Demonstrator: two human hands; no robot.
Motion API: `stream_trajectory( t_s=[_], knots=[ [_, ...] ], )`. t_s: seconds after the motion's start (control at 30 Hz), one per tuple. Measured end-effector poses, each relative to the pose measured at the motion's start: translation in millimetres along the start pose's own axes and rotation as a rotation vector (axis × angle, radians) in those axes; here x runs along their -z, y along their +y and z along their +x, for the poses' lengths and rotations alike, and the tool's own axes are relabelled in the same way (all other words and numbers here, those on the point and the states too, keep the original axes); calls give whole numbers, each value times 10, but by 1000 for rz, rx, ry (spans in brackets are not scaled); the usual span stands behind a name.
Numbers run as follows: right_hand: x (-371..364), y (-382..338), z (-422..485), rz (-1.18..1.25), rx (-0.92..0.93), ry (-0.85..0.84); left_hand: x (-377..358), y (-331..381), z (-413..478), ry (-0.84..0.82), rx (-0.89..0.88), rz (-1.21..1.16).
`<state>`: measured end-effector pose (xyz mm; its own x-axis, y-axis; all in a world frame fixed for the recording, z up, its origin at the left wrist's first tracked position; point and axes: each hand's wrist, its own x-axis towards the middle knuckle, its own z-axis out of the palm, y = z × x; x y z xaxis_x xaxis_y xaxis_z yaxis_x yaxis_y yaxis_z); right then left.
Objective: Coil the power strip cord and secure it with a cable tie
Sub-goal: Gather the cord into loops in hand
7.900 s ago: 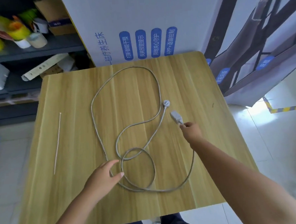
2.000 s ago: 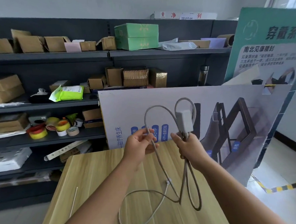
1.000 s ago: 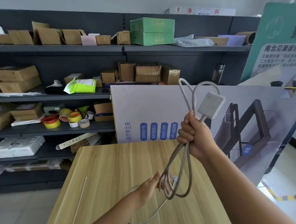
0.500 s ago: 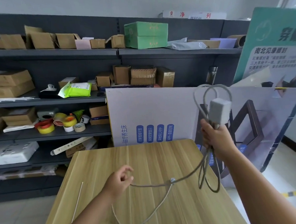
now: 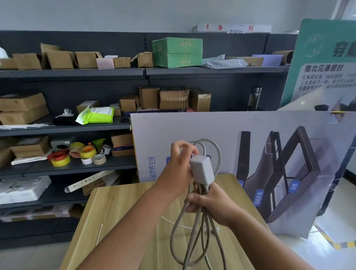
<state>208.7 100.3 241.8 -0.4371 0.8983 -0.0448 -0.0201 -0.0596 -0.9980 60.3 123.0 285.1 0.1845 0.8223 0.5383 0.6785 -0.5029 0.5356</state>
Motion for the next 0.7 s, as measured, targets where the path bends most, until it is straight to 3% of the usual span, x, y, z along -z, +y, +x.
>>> stream_trajectory(
  t_s=[0.13,0.3,0.47,0.6,0.7],
  knots=[
    [-44,-77,-27,1,47,22,-57,-196,-102,59,128,-125],
    [-51,-177,-77,-50,85,-18,-217,-518,-423,-73,367,-666],
    [224,-218,-155,-49,76,46,-190,-978,-838,-314,454,-478],
    [413,-94,-128,-231,36,163,86,-1013,-675,-215,453,-316],
    [410,2,-124,-344,-39,185,263,-782,-420,-24,368,-271]
  ],
)
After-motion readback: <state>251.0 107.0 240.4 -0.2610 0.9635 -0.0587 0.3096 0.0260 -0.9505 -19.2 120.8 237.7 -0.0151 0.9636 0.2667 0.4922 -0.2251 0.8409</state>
